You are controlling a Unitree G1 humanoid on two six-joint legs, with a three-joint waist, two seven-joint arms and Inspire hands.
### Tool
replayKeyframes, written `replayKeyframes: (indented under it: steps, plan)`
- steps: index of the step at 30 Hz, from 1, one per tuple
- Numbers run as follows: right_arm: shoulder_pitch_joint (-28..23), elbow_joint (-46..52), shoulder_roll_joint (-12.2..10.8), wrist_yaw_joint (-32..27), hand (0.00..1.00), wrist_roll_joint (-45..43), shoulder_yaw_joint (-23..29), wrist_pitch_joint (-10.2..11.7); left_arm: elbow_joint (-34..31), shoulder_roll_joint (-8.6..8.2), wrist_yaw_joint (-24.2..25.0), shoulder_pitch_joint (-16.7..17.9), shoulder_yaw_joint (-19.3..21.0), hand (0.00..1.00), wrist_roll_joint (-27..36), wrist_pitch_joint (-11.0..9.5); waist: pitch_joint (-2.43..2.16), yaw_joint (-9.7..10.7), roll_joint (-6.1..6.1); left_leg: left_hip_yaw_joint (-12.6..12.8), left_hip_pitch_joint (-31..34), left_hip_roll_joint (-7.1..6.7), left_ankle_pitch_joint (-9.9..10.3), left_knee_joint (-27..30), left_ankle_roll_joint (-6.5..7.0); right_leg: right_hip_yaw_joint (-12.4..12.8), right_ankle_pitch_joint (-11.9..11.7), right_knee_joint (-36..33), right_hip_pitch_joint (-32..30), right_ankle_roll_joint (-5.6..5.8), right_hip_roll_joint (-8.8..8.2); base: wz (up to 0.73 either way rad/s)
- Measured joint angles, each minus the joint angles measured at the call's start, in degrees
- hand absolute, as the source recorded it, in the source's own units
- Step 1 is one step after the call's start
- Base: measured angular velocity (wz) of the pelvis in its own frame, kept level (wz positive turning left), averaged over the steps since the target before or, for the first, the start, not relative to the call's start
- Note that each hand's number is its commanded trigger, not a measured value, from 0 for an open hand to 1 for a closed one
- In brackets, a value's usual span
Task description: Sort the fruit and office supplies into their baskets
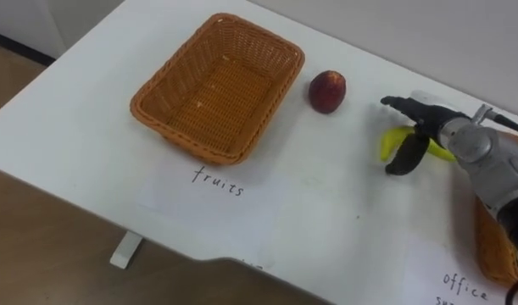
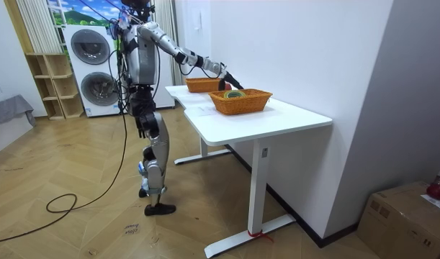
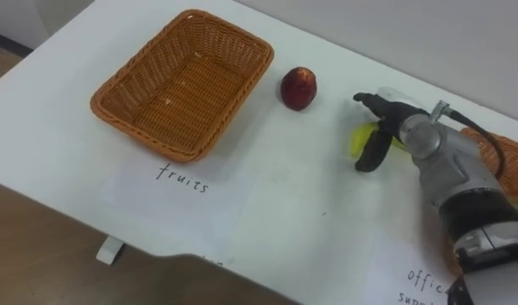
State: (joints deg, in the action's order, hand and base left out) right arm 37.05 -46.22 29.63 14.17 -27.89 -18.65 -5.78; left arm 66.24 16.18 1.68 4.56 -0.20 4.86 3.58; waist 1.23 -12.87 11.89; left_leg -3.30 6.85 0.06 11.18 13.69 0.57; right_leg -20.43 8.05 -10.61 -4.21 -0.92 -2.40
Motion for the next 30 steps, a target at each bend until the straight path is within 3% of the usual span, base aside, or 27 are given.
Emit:
replayKeyframes:
  steps: [13,22,30]
  plan:
    - [0.04,-0.04,0.00,-7.80,0.00,-4.52,0.30,0.51,-0.08,-0.01,-0.14,1.54,-0.02,0.00,0.00,-0.16,-0.06,0.20,-0.19,0.06,0.07,0.06,-0.02,-0.03,-0.03,-0.16,-0.05,0.00,-0.01,-0.08,0.02,0.00]
    - [0.04,2.39,-0.01,-9.27,0.00,-6.21,0.33,1.09,-0.12,-0.51,-1.26,1.38,0.23,0.00,-0.05,-0.15,-0.57,0.21,-1.20,0.16,-0.13,0.03,-0.07,-0.08,0.00,-0.03,-0.05,0.01,0.07,-0.08,-0.01,0.00]
    - [0.06,-0.99,0.02,-7.06,0.00,-3.66,-0.96,0.61,-0.13,-0.56,-1.25,1.17,0.49,0.00,0.17,-0.09,-0.37,-0.04,-0.75,0.05,-0.24,0.05,-0.48,-0.35,0.00,-0.09,-0.05,-0.06,0.08,-0.08,-0.27,0.00]
